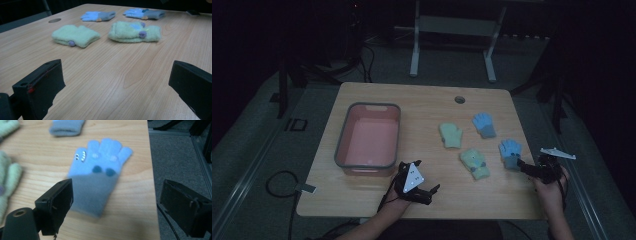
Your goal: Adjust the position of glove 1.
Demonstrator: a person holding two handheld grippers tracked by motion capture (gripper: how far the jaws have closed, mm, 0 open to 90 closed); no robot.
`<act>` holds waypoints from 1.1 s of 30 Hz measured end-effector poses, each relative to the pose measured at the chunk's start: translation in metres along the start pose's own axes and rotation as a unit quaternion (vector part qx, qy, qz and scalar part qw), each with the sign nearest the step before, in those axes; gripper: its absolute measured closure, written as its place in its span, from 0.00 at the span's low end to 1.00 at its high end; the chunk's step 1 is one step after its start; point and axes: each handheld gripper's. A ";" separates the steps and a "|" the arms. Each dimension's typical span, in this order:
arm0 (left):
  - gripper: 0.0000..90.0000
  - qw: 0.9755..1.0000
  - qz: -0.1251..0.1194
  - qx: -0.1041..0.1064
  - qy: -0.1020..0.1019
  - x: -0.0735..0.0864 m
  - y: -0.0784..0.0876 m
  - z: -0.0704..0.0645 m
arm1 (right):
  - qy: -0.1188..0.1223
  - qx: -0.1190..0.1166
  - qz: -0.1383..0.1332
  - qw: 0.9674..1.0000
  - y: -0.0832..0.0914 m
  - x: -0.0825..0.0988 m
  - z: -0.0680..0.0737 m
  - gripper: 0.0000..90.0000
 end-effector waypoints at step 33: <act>0.00 1.000 0.000 -0.001 -0.005 0.000 0.000 -0.001 | 0.021 -0.022 -0.020 0.999 0.004 -0.063 0.020 0.25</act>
Point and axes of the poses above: each handheld gripper's, and its own axes: y roughly backward along the jaws, x roughly out of its underside, z roughly to its left, and after that the axes turned 11 degrees about y, right-handed
